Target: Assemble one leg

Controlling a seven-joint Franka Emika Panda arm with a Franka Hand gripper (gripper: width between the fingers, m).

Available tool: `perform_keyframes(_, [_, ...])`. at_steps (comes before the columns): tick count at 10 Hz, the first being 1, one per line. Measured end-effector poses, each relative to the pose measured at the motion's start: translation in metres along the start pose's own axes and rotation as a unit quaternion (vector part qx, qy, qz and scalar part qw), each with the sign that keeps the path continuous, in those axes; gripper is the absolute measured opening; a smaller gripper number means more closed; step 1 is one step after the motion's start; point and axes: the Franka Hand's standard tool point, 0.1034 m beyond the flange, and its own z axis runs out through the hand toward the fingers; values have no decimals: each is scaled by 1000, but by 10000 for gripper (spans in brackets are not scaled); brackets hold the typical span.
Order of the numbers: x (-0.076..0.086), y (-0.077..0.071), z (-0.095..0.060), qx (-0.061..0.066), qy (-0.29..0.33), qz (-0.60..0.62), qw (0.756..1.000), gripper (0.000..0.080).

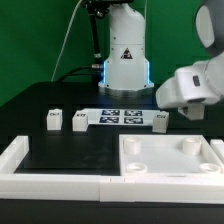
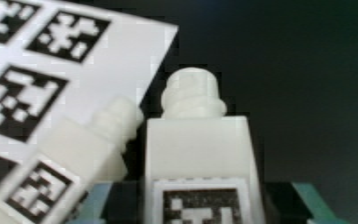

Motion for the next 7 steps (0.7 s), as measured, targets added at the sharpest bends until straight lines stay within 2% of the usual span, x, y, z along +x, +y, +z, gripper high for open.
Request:
perform_keyframes(2, [-9,8,-19,5,15,-10,1000,289])
perform_keyframes(3, [-8,6,-15,4,13,-11,1000,290])
perform_keyframes(4, [0,6,-17,5,39,-11,999,290])
perform_keyframes(6, [4,9,-25,4,150,-5,989,290])
perform_keyframes(7, [2,19,-26,5,219,7,976,290])
